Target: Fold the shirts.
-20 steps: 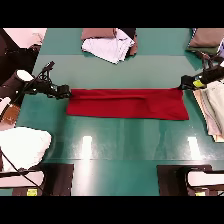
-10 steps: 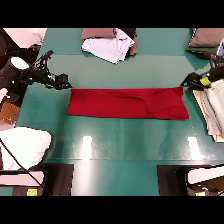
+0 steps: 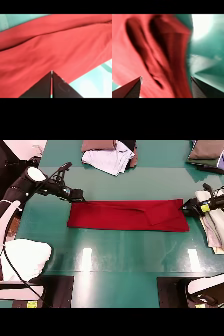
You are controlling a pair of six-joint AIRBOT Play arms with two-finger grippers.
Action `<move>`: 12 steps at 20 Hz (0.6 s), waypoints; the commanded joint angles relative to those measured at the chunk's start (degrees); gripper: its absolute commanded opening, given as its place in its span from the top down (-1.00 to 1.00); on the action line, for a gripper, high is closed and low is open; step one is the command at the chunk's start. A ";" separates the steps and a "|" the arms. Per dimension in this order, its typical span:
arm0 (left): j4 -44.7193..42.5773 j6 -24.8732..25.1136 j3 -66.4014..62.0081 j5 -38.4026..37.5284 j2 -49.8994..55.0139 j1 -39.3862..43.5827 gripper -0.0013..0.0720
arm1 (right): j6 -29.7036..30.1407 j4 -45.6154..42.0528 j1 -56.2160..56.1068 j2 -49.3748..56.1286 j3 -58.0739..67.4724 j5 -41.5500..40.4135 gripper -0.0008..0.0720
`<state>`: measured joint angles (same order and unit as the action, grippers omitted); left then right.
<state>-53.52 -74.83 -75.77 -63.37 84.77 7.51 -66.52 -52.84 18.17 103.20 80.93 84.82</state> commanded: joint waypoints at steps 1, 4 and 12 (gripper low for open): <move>-0.04 -0.28 -0.04 1.03 0.00 3.34 0.89 | 3.21 2.32 -1.99 2.19 -0.68 -0.52 -0.90; -0.04 -2.45 -0.07 3.65 0.22 6.62 0.90 | 5.68 2.16 -4.02 2.12 -0.68 2.38 0.39; 0.85 -4.87 -15.69 5.84 15.65 17.79 0.89 | 1.36 2.29 -5.62 -8.39 0.74 6.16 0.93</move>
<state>-53.23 -78.28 -85.27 -58.06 94.43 21.63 -62.35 -51.00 13.65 99.18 80.64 89.73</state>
